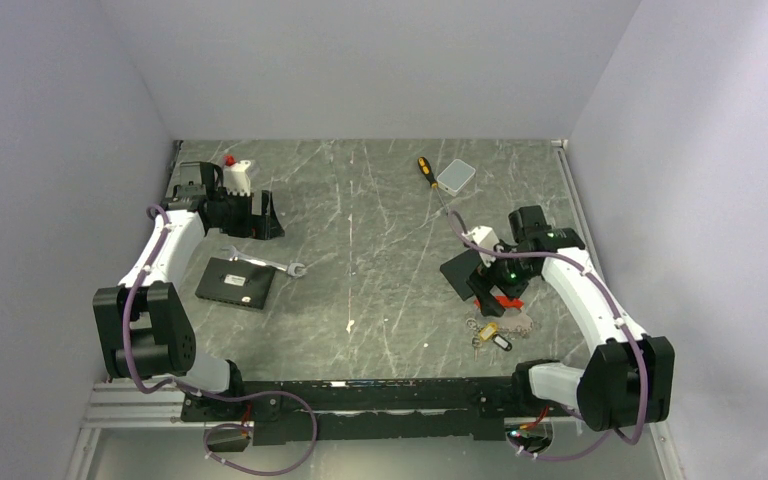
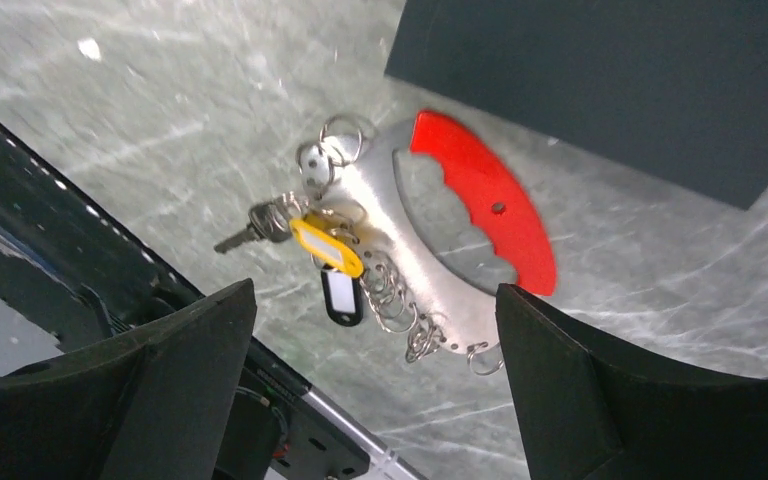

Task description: Remove the keys from the keyring

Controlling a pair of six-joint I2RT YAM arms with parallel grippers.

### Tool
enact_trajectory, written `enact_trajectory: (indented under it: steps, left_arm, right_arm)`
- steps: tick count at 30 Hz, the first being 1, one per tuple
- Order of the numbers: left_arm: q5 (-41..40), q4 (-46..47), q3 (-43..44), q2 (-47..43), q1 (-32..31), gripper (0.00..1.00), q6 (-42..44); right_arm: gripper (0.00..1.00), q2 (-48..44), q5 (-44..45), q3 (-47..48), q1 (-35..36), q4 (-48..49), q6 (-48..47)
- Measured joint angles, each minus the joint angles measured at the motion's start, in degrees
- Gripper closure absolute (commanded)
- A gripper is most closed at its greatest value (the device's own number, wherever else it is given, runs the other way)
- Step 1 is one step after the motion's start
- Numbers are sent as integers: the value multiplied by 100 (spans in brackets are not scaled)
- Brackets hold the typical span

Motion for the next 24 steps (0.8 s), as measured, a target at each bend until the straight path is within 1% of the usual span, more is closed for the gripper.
enact_trajectory:
  steps: [5,8,13,15,19,23,24]
  left_arm:
    - [24,2,0,0,0,0,0]
    - [57,2,0,0,0,1,0]
    - [57,2,0,2,0,1,0]
    - [57,2,0,4,0,1,0]
    - [57,2,0,9,0,1,0]
    - [55,2,0,9,0,1,2]
    - [57,2,0,9,0,1,2]
  right_arm:
    - [13,68,345,-544,74,-11,-208]
    - [17,219,476,-785,275,52,-210]
    - [19,367,592,-977,752,319,-179]
    - [21,481,612,-1034,938,468,-144]
    - [24,846,678,-1062,1099,761,-74]
    - [35,1067,761,-1078,1174,1003,0]
    - [39,1082,769,-1084,1200,1054,28]
